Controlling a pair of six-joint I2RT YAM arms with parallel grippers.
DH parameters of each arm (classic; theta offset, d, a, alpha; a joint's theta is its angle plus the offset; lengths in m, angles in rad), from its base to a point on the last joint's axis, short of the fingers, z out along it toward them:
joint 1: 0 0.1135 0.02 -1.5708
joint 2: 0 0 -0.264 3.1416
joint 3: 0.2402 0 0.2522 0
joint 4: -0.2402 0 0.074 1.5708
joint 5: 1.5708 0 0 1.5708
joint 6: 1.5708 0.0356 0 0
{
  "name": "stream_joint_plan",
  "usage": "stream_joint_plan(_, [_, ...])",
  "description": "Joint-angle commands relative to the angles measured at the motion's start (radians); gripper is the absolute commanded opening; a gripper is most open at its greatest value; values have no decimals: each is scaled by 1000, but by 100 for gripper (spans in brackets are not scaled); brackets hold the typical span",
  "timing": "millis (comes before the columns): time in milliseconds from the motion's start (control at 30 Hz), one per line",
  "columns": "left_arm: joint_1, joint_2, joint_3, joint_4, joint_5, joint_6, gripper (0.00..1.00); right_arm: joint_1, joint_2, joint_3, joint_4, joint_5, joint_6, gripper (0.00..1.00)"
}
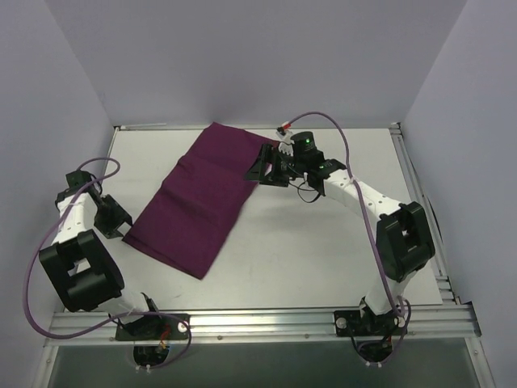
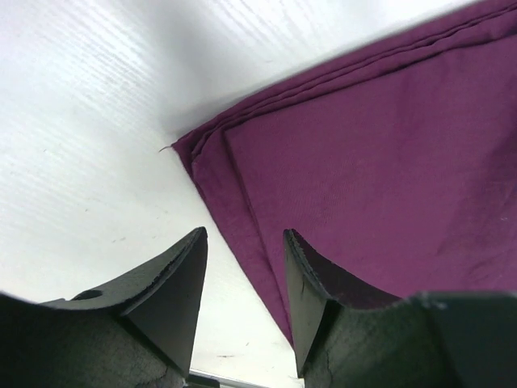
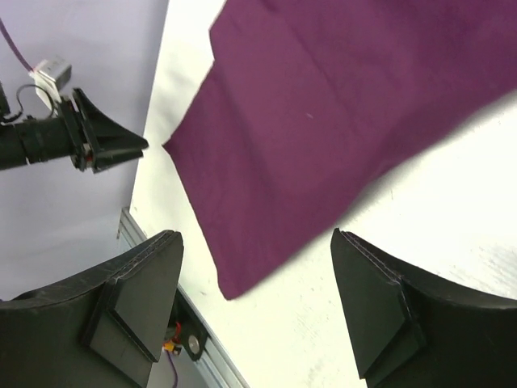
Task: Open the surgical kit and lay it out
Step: Open the surgical kit at the center of the board.
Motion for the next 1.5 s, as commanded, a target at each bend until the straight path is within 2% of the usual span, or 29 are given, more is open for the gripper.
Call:
stream_joint_plan(0, [17, 15, 13, 75, 53, 46, 51, -14, -42, -53, 60, -37, 7, 75])
stream_joint_plan(133, [22, 37, 1, 116, 99, 12, 48, -16, -27, -29, 17, -57, -35, 75])
stream_joint_plan(300, [22, 89, -13, 121, 85, -27, 43, -38, -11, -9, 11, -84, -59, 75])
stream_joint_plan(567, [22, 135, -4, 131, 68, -54, 43, -94, -1, 10, 1, -112, -65, 75])
stream_joint_plan(1467, [60, 226, 14, 171, 24, -40, 42, -92, -8, -22, 21, -104, -52, 74])
